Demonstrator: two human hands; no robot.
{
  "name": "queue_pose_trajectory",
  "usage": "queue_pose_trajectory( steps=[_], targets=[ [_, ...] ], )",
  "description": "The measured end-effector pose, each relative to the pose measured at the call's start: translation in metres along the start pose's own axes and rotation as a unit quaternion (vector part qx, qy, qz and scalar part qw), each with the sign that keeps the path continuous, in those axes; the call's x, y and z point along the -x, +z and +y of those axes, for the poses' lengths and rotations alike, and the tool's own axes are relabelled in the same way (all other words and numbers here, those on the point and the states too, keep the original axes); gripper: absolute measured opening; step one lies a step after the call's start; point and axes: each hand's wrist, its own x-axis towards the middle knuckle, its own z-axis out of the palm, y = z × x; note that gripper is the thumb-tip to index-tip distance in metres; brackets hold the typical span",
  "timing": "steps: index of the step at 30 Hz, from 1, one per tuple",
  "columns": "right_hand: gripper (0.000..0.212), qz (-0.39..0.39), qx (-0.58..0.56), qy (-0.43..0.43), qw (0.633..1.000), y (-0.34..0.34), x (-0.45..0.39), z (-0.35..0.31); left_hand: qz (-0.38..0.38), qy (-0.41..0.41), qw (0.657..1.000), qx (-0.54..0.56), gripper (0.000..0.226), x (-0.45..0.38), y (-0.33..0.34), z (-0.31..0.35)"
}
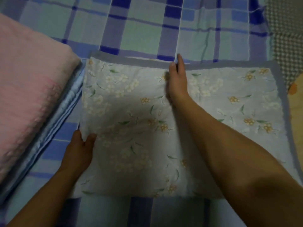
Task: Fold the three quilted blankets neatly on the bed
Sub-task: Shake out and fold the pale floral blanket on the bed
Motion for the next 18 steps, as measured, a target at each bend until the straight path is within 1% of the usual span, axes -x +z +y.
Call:
queue_pose_trajectory(
  steps=[3, 5, 7, 9, 10, 11, 12, 13, 15, 16, 17, 18],
  targets=[
    [0.055, 0.014, 0.027, 0.014, 0.999, 0.003, -0.02, 0.004, 0.004, 0.009, 1.0, 0.006, 0.048, 0.001, 0.001, 0.004],
    [0.055, 0.013, 0.013, 0.013, 1.0, 0.001, -0.013, -0.004, -0.004, -0.007, 1.0, 0.016, 0.05, -0.002, 0.0, 0.004],
    [0.051, 0.023, -0.031, 0.0, 0.999, -0.009, 0.022, -0.025, -0.027, -0.022, 0.999, 0.036, 0.051, -0.002, -0.006, 0.003],
    [0.051, 0.018, -0.03, -0.049, 0.998, -0.029, 0.087, -0.039, -0.071, -0.047, 0.99, 0.11, 0.046, -0.005, -0.017, 0.004],
    [0.052, 0.006, -0.018, -0.06, 0.998, -0.041, 0.128, -0.034, -0.105, -0.065, 0.98, 0.158, 0.045, -0.002, -0.024, 0.007],
    [0.054, -0.009, -0.014, -0.067, 0.998, -0.049, 0.167, -0.017, -0.136, -0.082, 0.966, 0.205, 0.048, -0.002, -0.03, 0.007],
    [0.057, -0.03, -0.012, -0.062, 0.998, -0.054, 0.202, 0.004, -0.163, -0.097, 0.952, 0.242, 0.056, -0.001, -0.037, 0.007],
    [0.06, -0.042, 0.0, -0.039, 0.998, -0.056, 0.226, 0.026, -0.191, -0.103, 0.94, 0.264, 0.065, 0.002, -0.042, 0.008],
    [0.063, -0.056, 0.066, 0.023, 0.996, -0.056, 0.241, 0.062, -0.244, -0.098, 0.922, 0.285, 0.087, 0.009, -0.048, 0.014],
    [0.065, -0.064, 0.102, 0.038, 0.992, -0.055, 0.237, 0.07, -0.269, -0.095, 0.912, 0.294, 0.089, 0.015, -0.051, 0.02],
    [0.068, -0.073, 0.127, 0.037, 0.988, -0.053, 0.229, 0.071, -0.289, -0.094, 0.902, 0.306, 0.086, 0.021, -0.054, 0.03],
    [0.071, -0.074, 0.134, 0.042, 0.987, -0.05, 0.22, 0.07, -0.305, -0.094, 0.892, 0.321, 0.088, 0.026, -0.057, 0.041]
  ],
)
